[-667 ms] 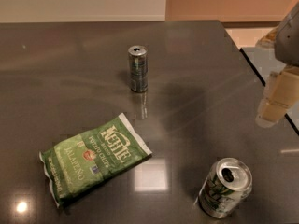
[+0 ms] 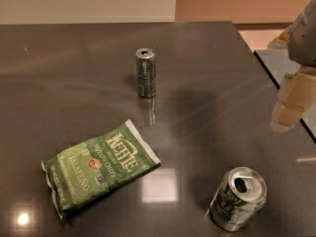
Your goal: Pick 7up can
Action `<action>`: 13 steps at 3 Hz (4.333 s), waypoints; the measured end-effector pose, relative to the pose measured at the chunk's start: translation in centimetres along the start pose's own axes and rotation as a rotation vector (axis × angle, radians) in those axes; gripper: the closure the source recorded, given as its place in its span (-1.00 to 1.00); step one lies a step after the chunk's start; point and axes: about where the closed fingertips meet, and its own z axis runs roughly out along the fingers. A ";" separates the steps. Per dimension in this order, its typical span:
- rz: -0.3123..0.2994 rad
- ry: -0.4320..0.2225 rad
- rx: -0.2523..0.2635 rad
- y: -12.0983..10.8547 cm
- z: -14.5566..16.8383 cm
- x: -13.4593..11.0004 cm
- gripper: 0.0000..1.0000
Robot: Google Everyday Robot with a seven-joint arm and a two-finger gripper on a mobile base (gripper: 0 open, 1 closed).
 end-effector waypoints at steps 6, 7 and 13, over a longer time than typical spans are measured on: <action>-0.203 -0.345 -0.248 14.7 0.6 1.2 -1.00; -0.215 -0.383 -0.284 16.8 2.2 0.5 -1.00; -0.206 -0.501 -0.284 18.6 3.9 -4.3 0.71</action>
Offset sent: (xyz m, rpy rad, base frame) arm -0.0669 -0.0164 -0.0076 0.1540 0.1283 0.1593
